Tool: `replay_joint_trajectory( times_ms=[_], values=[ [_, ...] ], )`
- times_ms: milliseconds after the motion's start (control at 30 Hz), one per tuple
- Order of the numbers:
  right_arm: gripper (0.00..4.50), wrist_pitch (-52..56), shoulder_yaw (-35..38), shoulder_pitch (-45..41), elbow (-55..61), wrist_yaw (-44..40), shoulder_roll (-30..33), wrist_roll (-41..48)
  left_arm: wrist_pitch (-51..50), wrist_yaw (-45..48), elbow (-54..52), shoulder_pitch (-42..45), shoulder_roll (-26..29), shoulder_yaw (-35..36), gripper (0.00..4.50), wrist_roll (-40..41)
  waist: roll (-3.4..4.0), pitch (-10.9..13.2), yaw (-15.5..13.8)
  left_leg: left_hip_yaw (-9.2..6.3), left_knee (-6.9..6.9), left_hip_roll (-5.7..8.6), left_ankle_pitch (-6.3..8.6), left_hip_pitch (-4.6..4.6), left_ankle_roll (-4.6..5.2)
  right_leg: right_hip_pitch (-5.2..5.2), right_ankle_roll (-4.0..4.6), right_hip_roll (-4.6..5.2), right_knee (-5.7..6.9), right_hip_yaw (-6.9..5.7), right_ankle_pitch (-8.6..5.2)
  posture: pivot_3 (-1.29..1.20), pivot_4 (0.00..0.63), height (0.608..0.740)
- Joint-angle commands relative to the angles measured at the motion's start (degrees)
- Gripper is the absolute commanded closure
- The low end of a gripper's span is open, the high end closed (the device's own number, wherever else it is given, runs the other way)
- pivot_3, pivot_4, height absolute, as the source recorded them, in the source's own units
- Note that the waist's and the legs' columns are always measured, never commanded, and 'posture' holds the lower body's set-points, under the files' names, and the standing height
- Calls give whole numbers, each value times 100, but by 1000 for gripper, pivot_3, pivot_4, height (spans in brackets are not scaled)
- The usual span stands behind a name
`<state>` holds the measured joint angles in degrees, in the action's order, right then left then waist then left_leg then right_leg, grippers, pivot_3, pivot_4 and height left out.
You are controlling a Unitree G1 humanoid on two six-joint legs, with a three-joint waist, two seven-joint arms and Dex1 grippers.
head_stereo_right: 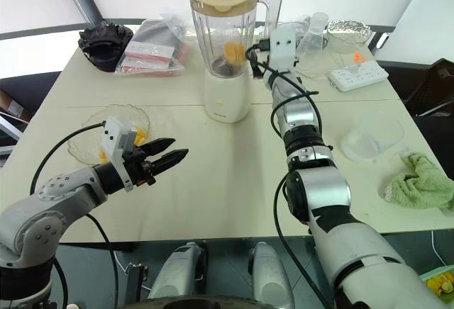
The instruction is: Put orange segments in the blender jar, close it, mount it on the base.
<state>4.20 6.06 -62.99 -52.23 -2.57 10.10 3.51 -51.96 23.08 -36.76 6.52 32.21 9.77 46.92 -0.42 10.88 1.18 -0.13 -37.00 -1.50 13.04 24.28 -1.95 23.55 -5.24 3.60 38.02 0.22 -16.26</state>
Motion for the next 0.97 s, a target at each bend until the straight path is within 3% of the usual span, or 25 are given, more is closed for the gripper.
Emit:
replay_joint_trajectory(
  times_ms=[33,267,367,467,600,667,833,967],
  values=[
    [38,27,2,-79,561,2,37,-12,129,29,-109,59,-9,-22,1789,23,0,0,7,1,1,-1,0,0,0,1,0,-1,0,0,0,0,150,740],
    [38,778,-5,969,2082,-421,123,204,121,49,-17,115,-27,34,1789,47,-2,-1,-47,-5,0,-1,0,0,0,-5,0,-2,-1,-4,0,0,150,740],
    [38,1320,-225,1738,3406,-1425,403,539,164,56,8,46,-8,119,1789,18,-1,-1,-39,-2,-2,1,0,1,0,-6,0,1,-4,-1,0,0,150,740],
    [38,1717,-282,2049,4038,-1797,571,711,151,45,21,20,-10,171,1789,59,0,0,-10,-2,-2,0,0,2,1,-4,-1,-1,-5,0,0,0,150,740],
    [38,2664,-422,2932,5907,-3573,1934,1465,344,206,88,-95,139,391,1789,-5,0,0,-66,-7,0,-8,1,-2,1,-7,1,-14,-4,-6,-1,0,150,740],
    [38,3040,-311,3158,6401,-4032,2429,1850,381,212,150,-85,208,471,1789,-22,-2,1,-61,-7,0,-8,1,0,2,-8,2,-12,-8,-14,-2,0,150,740],
    [38,3566,82,3644,7098,-4691,3234,2539,532,285,342,-45,347,660,1789,-59,-7,3,-38,0,-4,-13,1,-5,2,-11,27,-12,-21,-3,-10,0,150,740],
    [38,3759,335,3858,7335,-4747,3433,2844,577,336,372,-61,418,770,1789,3,-8,3,-50,1,-6,-14,1,-4,2,-12,30,-13,-25,-3,-9,0,150,740]
  ],
)
